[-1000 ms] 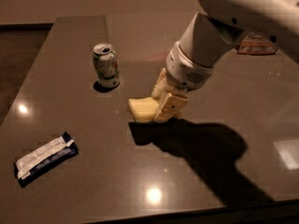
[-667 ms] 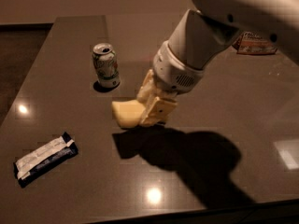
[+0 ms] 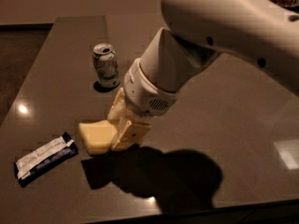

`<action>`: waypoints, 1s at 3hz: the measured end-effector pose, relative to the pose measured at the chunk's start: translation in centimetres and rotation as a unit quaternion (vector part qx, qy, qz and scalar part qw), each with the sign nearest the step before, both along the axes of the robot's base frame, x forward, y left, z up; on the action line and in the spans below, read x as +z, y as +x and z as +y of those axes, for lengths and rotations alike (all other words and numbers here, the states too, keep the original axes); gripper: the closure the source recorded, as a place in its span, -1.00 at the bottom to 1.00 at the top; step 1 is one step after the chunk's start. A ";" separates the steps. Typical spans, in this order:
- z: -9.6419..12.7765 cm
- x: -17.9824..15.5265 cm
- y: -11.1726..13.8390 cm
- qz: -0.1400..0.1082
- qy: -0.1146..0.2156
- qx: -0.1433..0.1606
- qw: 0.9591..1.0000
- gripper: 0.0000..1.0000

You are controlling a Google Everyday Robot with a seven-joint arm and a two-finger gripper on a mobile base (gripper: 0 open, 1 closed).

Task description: Move sponge near rxbar blueberry

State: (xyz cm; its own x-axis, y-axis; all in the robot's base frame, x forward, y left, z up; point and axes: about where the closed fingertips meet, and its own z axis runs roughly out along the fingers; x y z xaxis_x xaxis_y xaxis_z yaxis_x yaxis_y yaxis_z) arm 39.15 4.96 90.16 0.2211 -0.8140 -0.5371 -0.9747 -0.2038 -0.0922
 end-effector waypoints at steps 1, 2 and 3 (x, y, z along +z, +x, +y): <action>2.6 -0.4 -1.2 -0.015 0.011 0.014 1.000 0.63; 4.7 -1.4 -1.1 -0.026 0.014 0.011 1.000 0.17; 6.4 -2.6 -0.3 -0.027 0.017 -0.004 0.999 -0.46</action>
Offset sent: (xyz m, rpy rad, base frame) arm -0.0029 0.0731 -0.0297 0.0356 -0.0710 -0.0034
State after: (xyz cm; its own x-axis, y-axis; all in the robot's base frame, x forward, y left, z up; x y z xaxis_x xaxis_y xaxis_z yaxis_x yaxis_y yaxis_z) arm 38.86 11.32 87.59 0.2440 -0.7974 -0.5518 -0.9697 -0.1921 -0.1513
